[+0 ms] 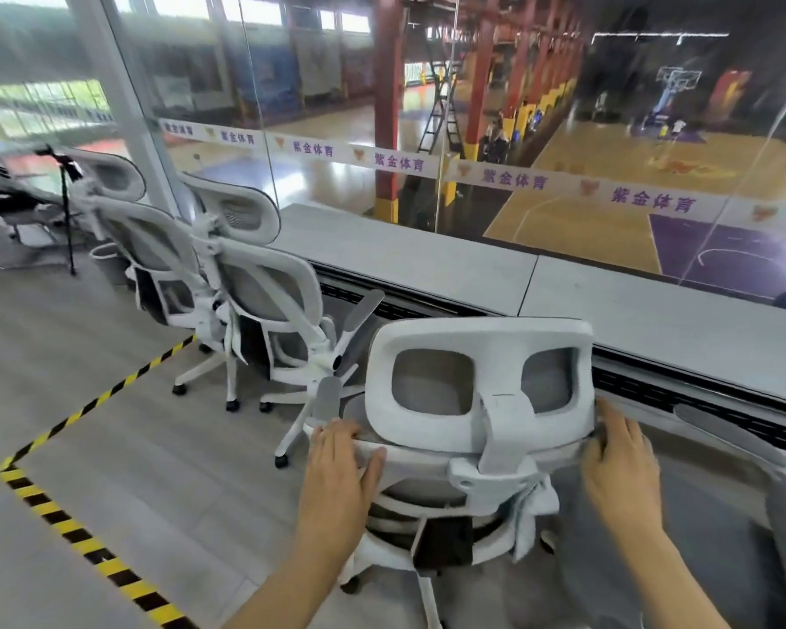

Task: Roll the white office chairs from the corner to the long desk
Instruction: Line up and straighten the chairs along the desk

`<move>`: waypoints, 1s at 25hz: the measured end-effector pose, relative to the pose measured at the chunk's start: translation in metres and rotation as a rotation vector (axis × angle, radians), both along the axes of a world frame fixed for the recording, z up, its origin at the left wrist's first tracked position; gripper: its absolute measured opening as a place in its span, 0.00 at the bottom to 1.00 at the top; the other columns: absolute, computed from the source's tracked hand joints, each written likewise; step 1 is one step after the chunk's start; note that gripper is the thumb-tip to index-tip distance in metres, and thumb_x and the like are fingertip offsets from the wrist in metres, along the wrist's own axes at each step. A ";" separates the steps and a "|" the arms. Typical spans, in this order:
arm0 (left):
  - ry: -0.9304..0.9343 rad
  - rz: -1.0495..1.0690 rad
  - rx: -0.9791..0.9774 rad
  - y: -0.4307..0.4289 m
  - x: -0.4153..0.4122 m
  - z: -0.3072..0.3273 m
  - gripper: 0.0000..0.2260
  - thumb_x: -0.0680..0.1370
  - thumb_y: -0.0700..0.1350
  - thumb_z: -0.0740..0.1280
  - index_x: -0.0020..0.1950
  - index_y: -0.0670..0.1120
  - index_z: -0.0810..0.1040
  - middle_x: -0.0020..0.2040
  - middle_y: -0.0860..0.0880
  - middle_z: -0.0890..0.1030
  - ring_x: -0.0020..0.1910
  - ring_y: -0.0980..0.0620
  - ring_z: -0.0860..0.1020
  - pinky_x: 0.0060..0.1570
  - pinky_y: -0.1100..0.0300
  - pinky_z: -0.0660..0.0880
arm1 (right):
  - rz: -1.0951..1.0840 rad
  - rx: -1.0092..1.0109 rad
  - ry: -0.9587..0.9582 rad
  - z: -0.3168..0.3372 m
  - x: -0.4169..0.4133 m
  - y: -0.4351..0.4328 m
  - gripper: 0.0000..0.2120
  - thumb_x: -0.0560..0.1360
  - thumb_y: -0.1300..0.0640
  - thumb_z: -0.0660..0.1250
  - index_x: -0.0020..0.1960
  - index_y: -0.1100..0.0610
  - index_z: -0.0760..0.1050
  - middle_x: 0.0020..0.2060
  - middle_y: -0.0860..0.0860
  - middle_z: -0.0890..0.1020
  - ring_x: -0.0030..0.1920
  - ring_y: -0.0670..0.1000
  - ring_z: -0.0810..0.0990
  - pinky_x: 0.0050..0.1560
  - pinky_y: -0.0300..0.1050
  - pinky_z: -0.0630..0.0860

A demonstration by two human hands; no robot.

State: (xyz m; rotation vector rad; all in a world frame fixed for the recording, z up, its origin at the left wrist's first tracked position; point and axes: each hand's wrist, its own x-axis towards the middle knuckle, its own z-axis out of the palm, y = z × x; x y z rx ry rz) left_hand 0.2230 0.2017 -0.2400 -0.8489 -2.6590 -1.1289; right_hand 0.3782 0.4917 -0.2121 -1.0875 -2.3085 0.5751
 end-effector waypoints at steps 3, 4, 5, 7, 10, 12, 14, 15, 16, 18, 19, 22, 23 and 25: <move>-0.032 -0.029 0.110 -0.008 -0.022 -0.001 0.21 0.80 0.64 0.59 0.62 0.50 0.71 0.61 0.56 0.72 0.66 0.51 0.72 0.64 0.48 0.73 | -0.033 0.020 0.018 -0.010 -0.004 -0.007 0.20 0.78 0.55 0.52 0.62 0.60 0.76 0.61 0.58 0.78 0.59 0.64 0.74 0.59 0.61 0.71; -0.008 -0.051 0.115 -0.009 -0.029 -0.002 0.21 0.79 0.65 0.59 0.62 0.50 0.72 0.62 0.57 0.72 0.67 0.51 0.71 0.66 0.47 0.72 | -0.040 0.052 0.031 -0.015 -0.003 -0.010 0.21 0.76 0.52 0.50 0.57 0.60 0.77 0.59 0.58 0.79 0.58 0.64 0.74 0.59 0.61 0.71; 0.007 -0.067 0.113 -0.008 -0.036 -0.004 0.22 0.79 0.65 0.59 0.62 0.49 0.73 0.63 0.58 0.72 0.69 0.51 0.70 0.68 0.46 0.71 | -0.051 0.090 0.041 -0.019 -0.004 -0.013 0.19 0.75 0.51 0.49 0.51 0.59 0.75 0.55 0.58 0.79 0.56 0.63 0.74 0.57 0.60 0.71; -0.010 -0.081 0.124 -0.003 -0.051 -0.007 0.19 0.80 0.63 0.61 0.62 0.50 0.73 0.64 0.58 0.72 0.72 0.50 0.69 0.70 0.45 0.69 | -0.091 0.148 0.045 -0.021 -0.008 -0.020 0.15 0.75 0.52 0.49 0.45 0.57 0.71 0.50 0.58 0.78 0.52 0.63 0.74 0.53 0.60 0.72; -0.090 -0.109 0.151 0.005 -0.079 -0.003 0.18 0.78 0.64 0.63 0.62 0.57 0.70 0.67 0.55 0.74 0.74 0.48 0.67 0.71 0.52 0.68 | -0.239 0.226 0.043 -0.034 -0.022 -0.026 0.17 0.76 0.53 0.50 0.46 0.63 0.74 0.50 0.62 0.80 0.52 0.67 0.76 0.52 0.62 0.74; -0.114 -0.153 0.124 0.011 -0.103 0.001 0.20 0.77 0.65 0.63 0.63 0.56 0.70 0.65 0.55 0.74 0.71 0.50 0.68 0.68 0.60 0.69 | -0.293 0.293 0.039 -0.041 -0.033 -0.026 0.17 0.76 0.56 0.50 0.46 0.65 0.74 0.50 0.65 0.80 0.54 0.68 0.76 0.55 0.65 0.73; -0.119 -0.205 0.115 0.014 -0.131 0.007 0.21 0.77 0.64 0.64 0.64 0.53 0.70 0.61 0.56 0.74 0.64 0.56 0.71 0.59 0.74 0.67 | -0.287 0.360 0.025 -0.047 -0.044 -0.033 0.14 0.74 0.61 0.50 0.41 0.66 0.73 0.44 0.65 0.79 0.51 0.69 0.77 0.57 0.67 0.70; -0.107 -0.238 0.109 0.015 -0.147 0.010 0.21 0.78 0.63 0.64 0.64 0.52 0.69 0.60 0.56 0.74 0.61 0.59 0.71 0.55 0.76 0.66 | -0.255 0.383 -0.001 -0.047 -0.053 -0.038 0.13 0.73 0.63 0.50 0.40 0.66 0.73 0.42 0.63 0.78 0.50 0.68 0.76 0.56 0.66 0.68; -0.087 -0.267 0.091 0.019 -0.162 0.012 0.20 0.79 0.62 0.63 0.64 0.52 0.69 0.59 0.57 0.73 0.58 0.60 0.71 0.54 0.75 0.67 | -0.222 0.385 -0.042 -0.047 -0.061 -0.040 0.12 0.73 0.63 0.51 0.39 0.65 0.72 0.41 0.61 0.77 0.50 0.67 0.76 0.57 0.64 0.67; -0.044 -0.307 0.065 0.029 -0.188 0.013 0.17 0.81 0.59 0.62 0.64 0.50 0.70 0.59 0.56 0.73 0.55 0.62 0.69 0.54 0.69 0.69 | -0.219 0.353 -0.090 -0.046 -0.077 -0.037 0.11 0.74 0.61 0.50 0.39 0.59 0.70 0.41 0.55 0.75 0.52 0.63 0.73 0.59 0.61 0.66; -0.034 -0.310 0.058 0.035 -0.200 0.013 0.16 0.81 0.56 0.62 0.65 0.49 0.71 0.60 0.55 0.73 0.56 0.62 0.68 0.54 0.67 0.69 | -0.222 0.342 -0.082 -0.046 -0.082 -0.033 0.12 0.75 0.59 0.50 0.39 0.58 0.70 0.42 0.54 0.75 0.53 0.63 0.73 0.60 0.62 0.66; -0.045 -0.309 0.034 0.050 -0.235 0.012 0.17 0.82 0.54 0.61 0.68 0.48 0.69 0.65 0.53 0.72 0.63 0.55 0.69 0.59 0.62 0.69 | -0.190 0.294 -0.063 -0.046 -0.104 -0.027 0.18 0.79 0.55 0.47 0.46 0.60 0.74 0.48 0.57 0.79 0.58 0.65 0.74 0.64 0.64 0.66; -0.054 -0.313 0.016 0.055 -0.246 0.011 0.19 0.82 0.54 0.61 0.70 0.48 0.68 0.68 0.52 0.71 0.67 0.53 0.69 0.62 0.58 0.70 | -0.198 0.243 -0.050 -0.047 -0.114 -0.024 0.19 0.80 0.53 0.46 0.49 0.60 0.74 0.51 0.57 0.79 0.61 0.64 0.74 0.66 0.63 0.65; -0.077 -0.319 -0.037 0.063 -0.262 0.010 0.23 0.82 0.54 0.61 0.74 0.47 0.65 0.74 0.51 0.67 0.74 0.51 0.63 0.70 0.50 0.69 | -0.199 0.192 -0.026 -0.048 -0.130 -0.013 0.21 0.81 0.50 0.45 0.52 0.60 0.74 0.54 0.58 0.79 0.63 0.63 0.72 0.69 0.61 0.63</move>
